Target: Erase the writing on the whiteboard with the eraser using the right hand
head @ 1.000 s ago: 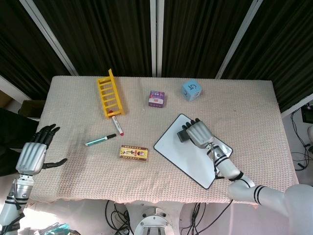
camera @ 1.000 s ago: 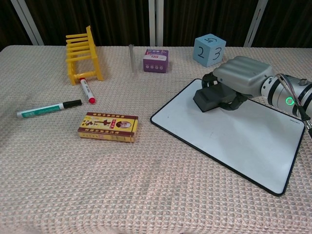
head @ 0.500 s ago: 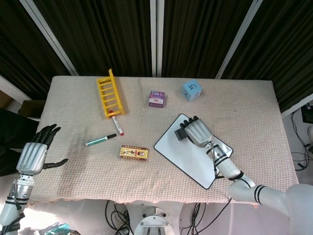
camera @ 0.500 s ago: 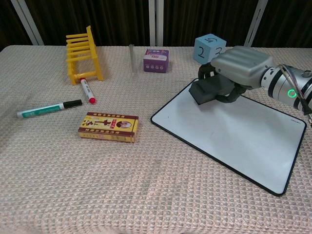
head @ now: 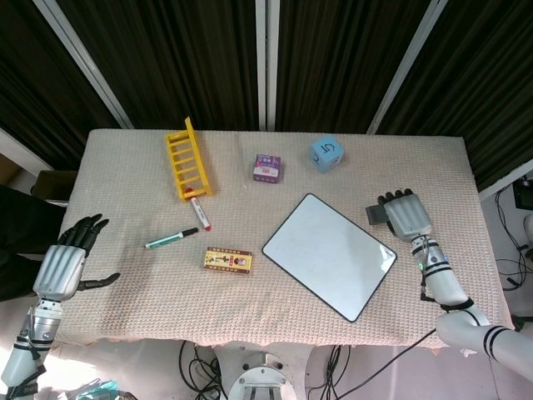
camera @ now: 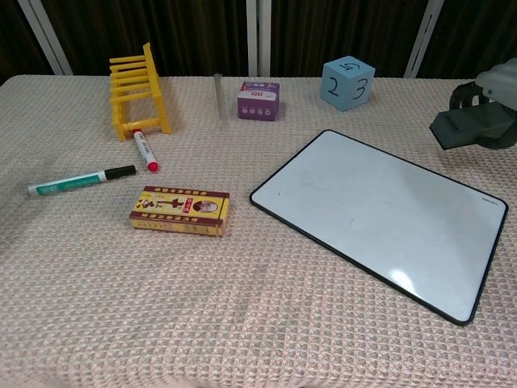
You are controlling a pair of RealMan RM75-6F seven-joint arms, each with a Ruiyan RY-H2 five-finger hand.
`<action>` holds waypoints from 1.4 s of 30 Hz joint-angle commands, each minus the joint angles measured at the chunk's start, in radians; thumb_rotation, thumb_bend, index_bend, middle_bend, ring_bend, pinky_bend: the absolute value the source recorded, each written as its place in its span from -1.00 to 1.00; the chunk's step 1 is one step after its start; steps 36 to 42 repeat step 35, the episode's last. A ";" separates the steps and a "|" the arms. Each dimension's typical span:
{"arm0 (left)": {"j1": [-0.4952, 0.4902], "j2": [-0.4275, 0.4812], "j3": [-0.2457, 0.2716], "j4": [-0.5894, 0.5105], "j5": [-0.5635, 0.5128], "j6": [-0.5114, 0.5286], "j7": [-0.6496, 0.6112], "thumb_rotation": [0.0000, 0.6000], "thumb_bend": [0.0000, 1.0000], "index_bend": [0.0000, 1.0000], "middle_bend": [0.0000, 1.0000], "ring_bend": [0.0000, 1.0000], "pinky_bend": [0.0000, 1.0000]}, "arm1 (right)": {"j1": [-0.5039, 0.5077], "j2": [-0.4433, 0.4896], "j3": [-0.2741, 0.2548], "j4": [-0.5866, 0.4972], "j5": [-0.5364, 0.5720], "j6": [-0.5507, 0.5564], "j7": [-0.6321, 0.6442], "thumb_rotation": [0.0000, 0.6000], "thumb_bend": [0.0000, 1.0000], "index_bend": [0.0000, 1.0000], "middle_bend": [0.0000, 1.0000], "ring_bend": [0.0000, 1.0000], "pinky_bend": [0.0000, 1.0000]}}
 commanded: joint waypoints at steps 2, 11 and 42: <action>0.001 0.000 0.001 -0.007 -0.003 -0.002 0.009 0.59 -1.00 -0.78 -0.85 -0.82 -0.58 | -0.013 -0.038 -0.018 0.088 -0.003 -0.033 0.062 1.00 -0.13 0.77 0.51 0.32 0.58; 0.006 0.010 0.000 -0.027 -0.006 0.003 0.030 0.59 -1.00 -0.78 -0.85 -0.82 -0.58 | -0.012 -0.057 -0.034 0.146 -0.012 -0.085 0.103 1.00 -0.61 -1.00 -1.00 -1.00 -0.92; 0.073 0.027 0.019 -0.005 -0.033 0.054 0.037 0.58 -1.00 -0.78 -0.85 -0.82 -0.58 | -0.494 0.184 -0.143 -0.051 -0.156 0.586 0.357 1.00 -0.69 -1.00 -1.00 -1.00 -1.00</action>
